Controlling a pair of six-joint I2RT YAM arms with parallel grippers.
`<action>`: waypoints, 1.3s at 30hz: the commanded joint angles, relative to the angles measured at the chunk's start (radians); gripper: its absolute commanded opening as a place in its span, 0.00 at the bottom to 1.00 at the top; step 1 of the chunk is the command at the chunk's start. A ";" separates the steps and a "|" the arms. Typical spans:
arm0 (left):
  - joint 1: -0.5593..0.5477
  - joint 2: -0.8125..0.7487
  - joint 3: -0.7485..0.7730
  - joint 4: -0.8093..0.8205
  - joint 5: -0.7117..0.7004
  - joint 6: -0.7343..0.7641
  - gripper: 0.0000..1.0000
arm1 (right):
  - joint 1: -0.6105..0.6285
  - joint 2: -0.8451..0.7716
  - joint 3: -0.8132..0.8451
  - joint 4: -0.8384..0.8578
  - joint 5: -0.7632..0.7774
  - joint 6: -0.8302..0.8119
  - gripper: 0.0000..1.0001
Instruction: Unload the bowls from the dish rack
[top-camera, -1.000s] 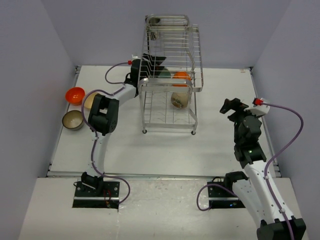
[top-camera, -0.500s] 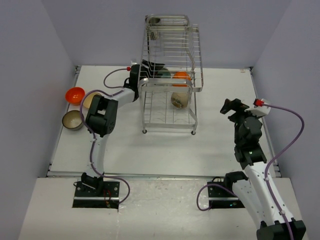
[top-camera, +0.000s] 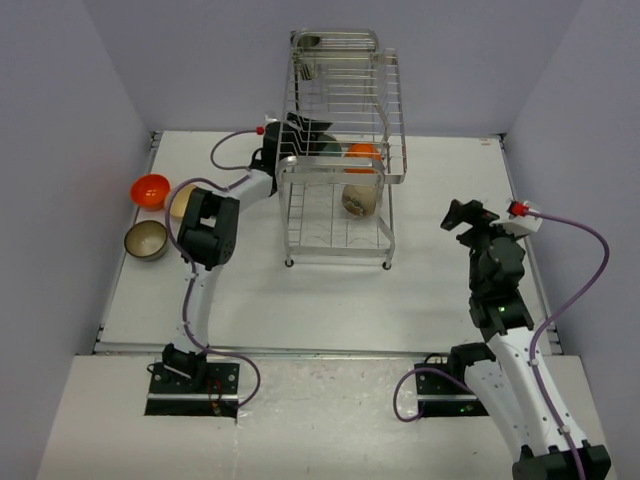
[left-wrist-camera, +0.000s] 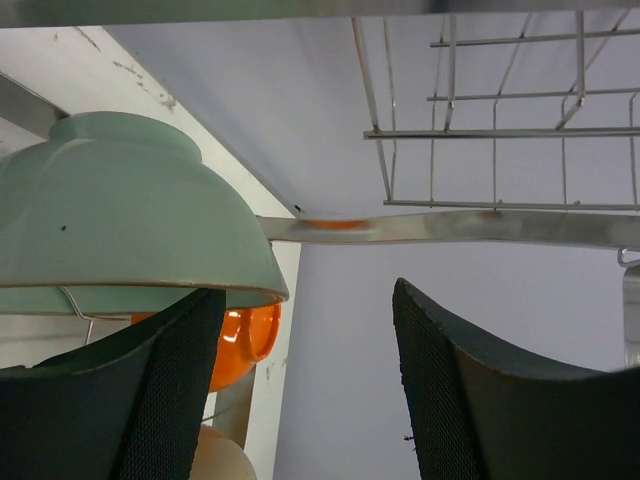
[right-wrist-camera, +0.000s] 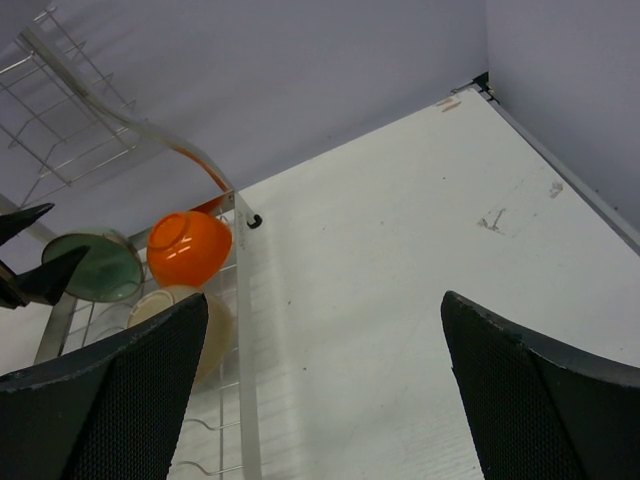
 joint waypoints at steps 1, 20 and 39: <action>0.010 0.032 0.062 -0.041 -0.019 0.024 0.69 | -0.002 -0.018 -0.006 0.027 0.007 -0.018 0.99; 0.018 0.089 0.096 -0.018 -0.051 -0.007 0.35 | -0.002 0.008 -0.032 0.071 -0.016 -0.022 0.99; 0.018 0.059 0.036 0.135 -0.017 -0.061 0.00 | -0.002 0.025 -0.023 0.077 -0.039 -0.036 0.99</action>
